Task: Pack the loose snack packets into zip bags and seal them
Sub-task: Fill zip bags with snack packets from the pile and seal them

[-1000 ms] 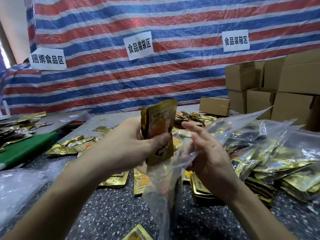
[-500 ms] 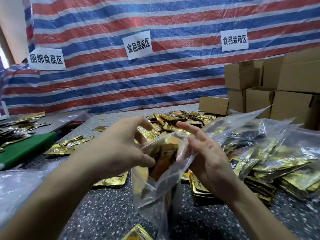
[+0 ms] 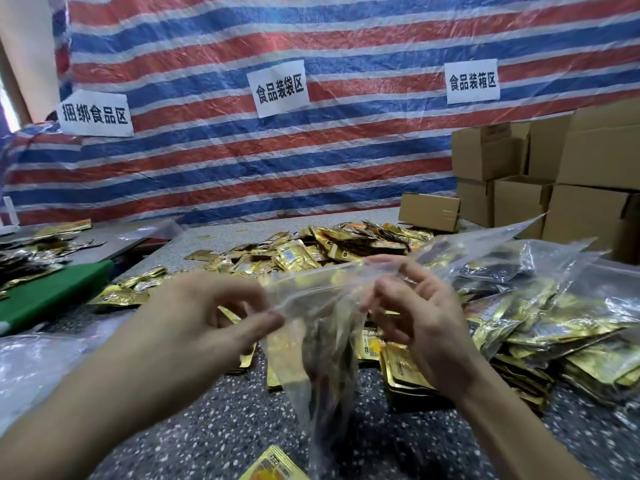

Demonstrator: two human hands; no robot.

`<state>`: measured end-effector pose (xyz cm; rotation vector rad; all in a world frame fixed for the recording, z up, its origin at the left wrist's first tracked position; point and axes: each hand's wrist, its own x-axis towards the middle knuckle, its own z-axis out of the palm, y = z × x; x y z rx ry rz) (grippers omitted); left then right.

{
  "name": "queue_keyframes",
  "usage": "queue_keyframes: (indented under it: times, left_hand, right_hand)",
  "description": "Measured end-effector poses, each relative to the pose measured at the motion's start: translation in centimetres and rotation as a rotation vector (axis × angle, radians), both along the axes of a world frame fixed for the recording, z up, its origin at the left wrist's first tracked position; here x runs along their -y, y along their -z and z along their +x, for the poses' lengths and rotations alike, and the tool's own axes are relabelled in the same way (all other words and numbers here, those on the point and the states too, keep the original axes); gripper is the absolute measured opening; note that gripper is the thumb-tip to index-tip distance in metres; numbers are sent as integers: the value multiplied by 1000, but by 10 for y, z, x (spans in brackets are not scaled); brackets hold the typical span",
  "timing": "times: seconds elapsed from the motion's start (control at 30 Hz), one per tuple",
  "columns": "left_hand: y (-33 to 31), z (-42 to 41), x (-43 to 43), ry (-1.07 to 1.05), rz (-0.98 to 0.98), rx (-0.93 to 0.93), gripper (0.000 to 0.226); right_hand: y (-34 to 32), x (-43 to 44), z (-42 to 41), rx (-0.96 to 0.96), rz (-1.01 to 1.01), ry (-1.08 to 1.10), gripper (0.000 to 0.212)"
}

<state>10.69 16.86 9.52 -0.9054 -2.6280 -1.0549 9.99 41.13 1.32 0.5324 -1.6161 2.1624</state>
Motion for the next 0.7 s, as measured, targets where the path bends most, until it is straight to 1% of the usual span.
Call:
queue_keyframes:
  times: [0.1, 0.13, 0.17, 0.2, 0.27, 0.3, 0.33, 0.37, 0.43, 0.47, 0.5, 0.53, 0.6, 0.7]
  left_hand:
    - [0, -19, -1, 58, 211, 163, 12]
    - [0, -23, -2, 86, 271, 197, 11]
    - [2, -26, -4, 123, 309, 216, 13]
    - [3, -29, -7, 163, 326, 220, 18]
    - [8, -34, -11, 218, 333, 199, 34]
    - [10, -36, -14, 231, 346, 177, 36]
    - [14, -40, -16, 250, 366, 150, 35]
    - [16, -43, -19, 273, 380, 124, 31]
    - [19, -51, -22, 306, 388, 83, 24]
    - [19, -56, -23, 316, 398, 72, 23]
    - [18, -61, -24, 320, 427, 68, 23]
    - [18, -66, -25, 314, 474, 60, 24]
    - [20, -74, -28, 275, 612, 29, 31]
    - [33, -82, -30, 254, 796, 23, 49]
  right_hand:
    - [-1, -6, 2, -126, 66, 361, 12]
    - [-1, -8, 2, -155, 89, 443, 15]
    - [-1, -11, 1, -155, 117, 482, 19]
    - [-1, -13, -1, -125, 155, 458, 25]
    - [-3, -16, -2, -8, 224, 257, 42]
    - [-3, -16, -3, 57, 234, 151, 50]
    - [-2, -17, -4, 116, 239, 83, 54]
    - [-2, -15, -5, 155, 244, 52, 51]
    - [-1, -13, -5, 153, 238, 75, 31]
    - [0, -13, -5, 133, 204, 103, 27]
    - [-1, -13, -5, 110, 157, 129, 31]
    - [-1, -12, -5, 90, 101, 147, 40]
    - [-1, -12, -6, 55, 15, 196, 53]
    - [1, -12, -7, 6, 11, 290, 58]
